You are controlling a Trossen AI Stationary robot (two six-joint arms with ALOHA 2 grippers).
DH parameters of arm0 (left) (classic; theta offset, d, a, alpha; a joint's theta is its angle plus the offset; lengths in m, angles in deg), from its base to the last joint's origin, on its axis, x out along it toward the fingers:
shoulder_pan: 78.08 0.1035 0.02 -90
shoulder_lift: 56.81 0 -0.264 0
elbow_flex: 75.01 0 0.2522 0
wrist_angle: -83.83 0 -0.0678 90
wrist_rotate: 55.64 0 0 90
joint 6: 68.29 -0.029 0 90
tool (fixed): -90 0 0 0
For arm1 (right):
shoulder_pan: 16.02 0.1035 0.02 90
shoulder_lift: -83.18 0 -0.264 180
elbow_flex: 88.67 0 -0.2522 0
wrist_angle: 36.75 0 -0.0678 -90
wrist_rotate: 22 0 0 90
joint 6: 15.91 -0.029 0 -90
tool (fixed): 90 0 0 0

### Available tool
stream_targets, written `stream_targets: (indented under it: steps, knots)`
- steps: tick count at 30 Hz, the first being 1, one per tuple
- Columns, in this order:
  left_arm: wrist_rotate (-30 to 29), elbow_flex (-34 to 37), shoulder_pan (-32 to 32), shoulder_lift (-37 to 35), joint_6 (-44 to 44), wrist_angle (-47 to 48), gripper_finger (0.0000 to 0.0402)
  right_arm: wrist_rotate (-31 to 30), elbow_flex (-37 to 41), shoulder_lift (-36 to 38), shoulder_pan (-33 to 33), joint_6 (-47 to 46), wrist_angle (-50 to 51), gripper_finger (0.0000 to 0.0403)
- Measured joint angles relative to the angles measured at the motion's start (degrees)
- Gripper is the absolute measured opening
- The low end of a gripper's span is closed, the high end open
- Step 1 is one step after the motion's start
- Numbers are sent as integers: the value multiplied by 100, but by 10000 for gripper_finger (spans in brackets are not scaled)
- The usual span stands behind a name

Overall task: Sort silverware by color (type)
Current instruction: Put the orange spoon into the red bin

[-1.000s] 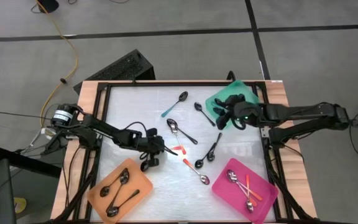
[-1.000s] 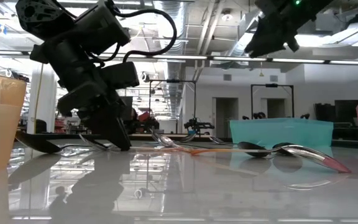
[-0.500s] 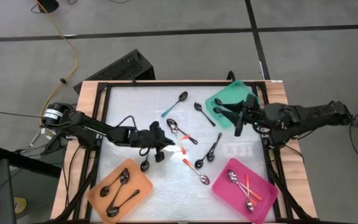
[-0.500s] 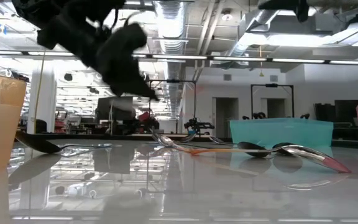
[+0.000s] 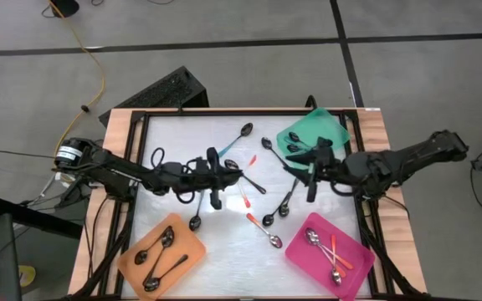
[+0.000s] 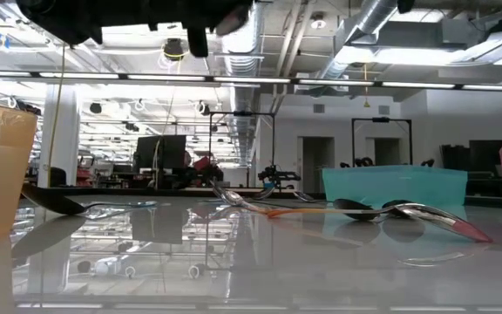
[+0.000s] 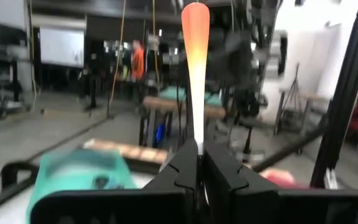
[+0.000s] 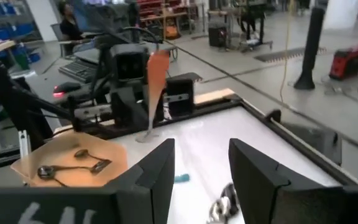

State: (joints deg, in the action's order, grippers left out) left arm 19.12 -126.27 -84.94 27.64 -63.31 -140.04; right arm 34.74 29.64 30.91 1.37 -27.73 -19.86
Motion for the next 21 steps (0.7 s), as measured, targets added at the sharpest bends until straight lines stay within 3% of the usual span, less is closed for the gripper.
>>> stream_targets:
  steps: [10,21]
  knots:
    - [229,-2,-26,-2,5,-620,0,77,0,-1144,-97,790,-1771,177]
    - [262,-2,-26,-2,-136,-605,0,781,0,-2146,-557,784,-3459,262]
